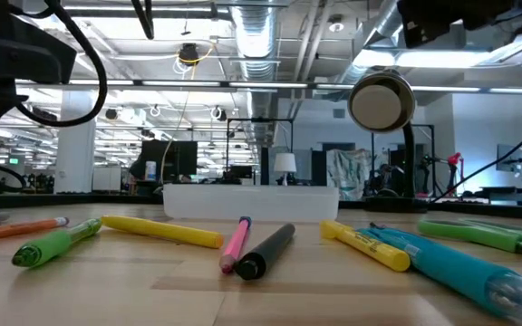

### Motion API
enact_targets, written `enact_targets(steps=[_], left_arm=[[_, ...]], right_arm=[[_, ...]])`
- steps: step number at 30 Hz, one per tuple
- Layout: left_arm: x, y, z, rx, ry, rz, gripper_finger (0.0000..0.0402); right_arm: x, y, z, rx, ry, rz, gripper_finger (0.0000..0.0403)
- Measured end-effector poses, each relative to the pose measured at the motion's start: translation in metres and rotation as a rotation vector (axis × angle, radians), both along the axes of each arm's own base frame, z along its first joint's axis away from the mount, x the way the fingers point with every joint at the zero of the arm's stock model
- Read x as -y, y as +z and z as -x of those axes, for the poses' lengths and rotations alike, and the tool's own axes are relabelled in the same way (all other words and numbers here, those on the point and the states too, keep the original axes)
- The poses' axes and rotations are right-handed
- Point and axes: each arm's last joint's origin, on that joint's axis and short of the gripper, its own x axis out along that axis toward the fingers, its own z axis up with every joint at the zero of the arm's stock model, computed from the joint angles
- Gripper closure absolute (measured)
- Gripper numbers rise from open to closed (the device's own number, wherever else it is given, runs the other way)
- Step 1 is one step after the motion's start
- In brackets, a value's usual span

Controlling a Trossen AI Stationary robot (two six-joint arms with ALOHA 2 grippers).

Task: Pick & place school supplies into a supply box
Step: Put the gray pen into the transparent supply box

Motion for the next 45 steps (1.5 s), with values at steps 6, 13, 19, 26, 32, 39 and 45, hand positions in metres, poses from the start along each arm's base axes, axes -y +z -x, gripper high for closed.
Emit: enact_targets(steps=[6, 13, 19, 26, 32, 39, 45], left_arm=[[0.0, 0.0, 0.0, 0.008, 0.037, -0.002, 0.029], [0.003, -0.002, 0.003, 0.023, 0.132, -0.015, 0.029], [0.007, -0.02, 0.001, -0.03, 0.148, -0.035, 0.029], [0.013, -0.034, -0.005, -0.019, 0.105, -0.04, 0.029], [0.013, -0.034, -0.005, -0.039, 0.111, -0.02, 0.029], [0.012, -0.035, -0.005, -0.046, 0.142, -0.007, 0.029], [0.012, -0.035, -0.007, -0.031, 0.143, -0.006, 0.0304]], right_arm=[[0.0, -0.001, 0.0, -0.011, 0.0, 0.004, 0.0283], [0.0, -0.003, 0.001, -0.029, 0.0, 0.01, 0.0283], [0.001, -0.003, 0.001, -0.03, -0.002, 0.011, 0.0283], [0.001, -0.002, 0.0, -0.023, -0.004, 0.009, 0.0283], [0.001, -0.001, 0.0, -0.012, -0.004, 0.005, 0.0283], [0.001, -0.001, 0.0, -0.009, -0.003, 0.003, 0.0283], [0.0, -0.001, 0.0, -0.012, -0.004, -0.005, 0.0283]])
